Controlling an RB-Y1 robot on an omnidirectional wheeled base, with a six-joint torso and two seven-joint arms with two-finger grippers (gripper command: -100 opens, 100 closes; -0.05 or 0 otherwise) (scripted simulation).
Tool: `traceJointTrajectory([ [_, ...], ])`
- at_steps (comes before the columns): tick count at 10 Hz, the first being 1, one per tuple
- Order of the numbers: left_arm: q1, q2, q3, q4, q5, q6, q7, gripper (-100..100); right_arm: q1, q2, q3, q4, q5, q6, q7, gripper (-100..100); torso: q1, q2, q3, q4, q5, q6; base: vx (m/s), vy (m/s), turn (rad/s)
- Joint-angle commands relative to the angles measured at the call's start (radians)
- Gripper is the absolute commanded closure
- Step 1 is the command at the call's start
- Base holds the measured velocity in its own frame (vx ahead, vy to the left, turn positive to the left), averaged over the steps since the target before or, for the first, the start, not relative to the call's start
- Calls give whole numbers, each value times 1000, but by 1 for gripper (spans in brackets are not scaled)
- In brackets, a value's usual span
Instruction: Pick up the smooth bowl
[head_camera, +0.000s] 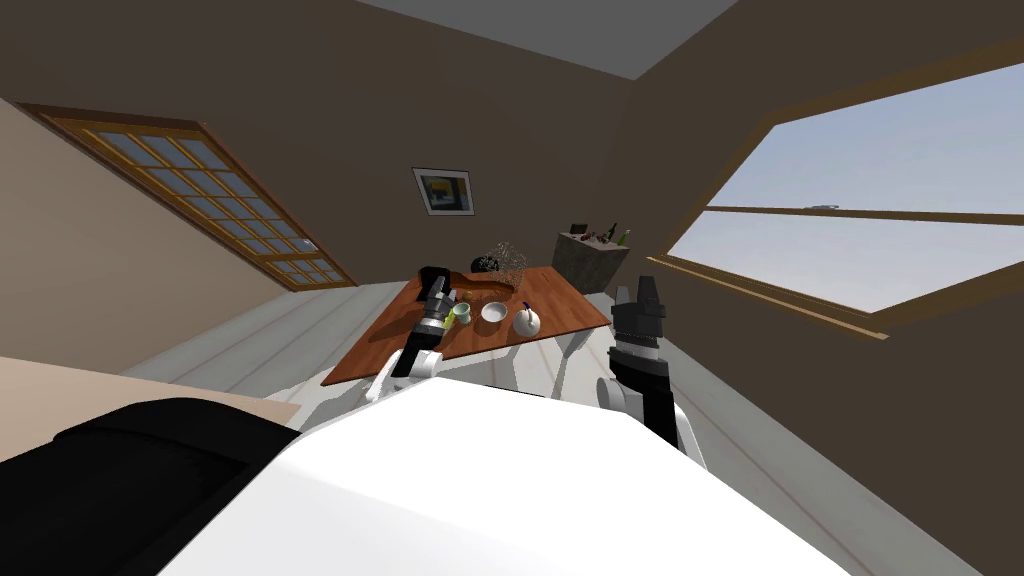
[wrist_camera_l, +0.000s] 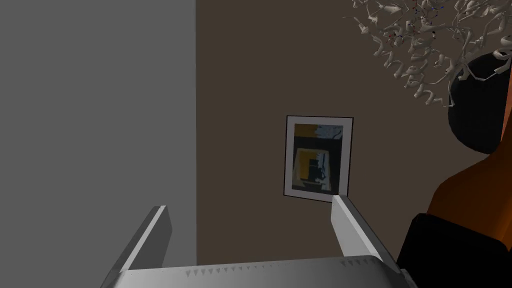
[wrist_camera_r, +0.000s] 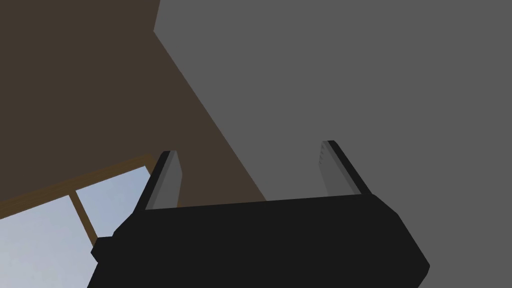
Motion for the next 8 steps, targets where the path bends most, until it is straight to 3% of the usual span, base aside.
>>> traceJointTrajectory([
  [1, -18, 5, 8, 19, 5, 42, 9, -100, 0, 0, 0, 0, 0, 0, 0, 0, 0, 0, 0, 0, 0, 0, -12, -15, 25],
  [5, -72, 23, 47, 120, 41, 151, 58, -100, 0, 0, 0, 0, 0, 0, 0, 0, -1, 0, 0, 0, 0, 0, -11, -16, 48],
  [6, -72, 23, 47, 120, 41, 168, 58, -100, 0, 0, 0, 0, 0, 0, 0, 0, 0, -1, 0, 0, 0, 0, -3, -12, 25],
  [8, -112, 28, 70, 193, 66, 237, 91, -100, 0, 0, 0, 0, 0, 0, 0, 0, 0, -1, 0, 0, 0, 0, -5, -22, 51],
])
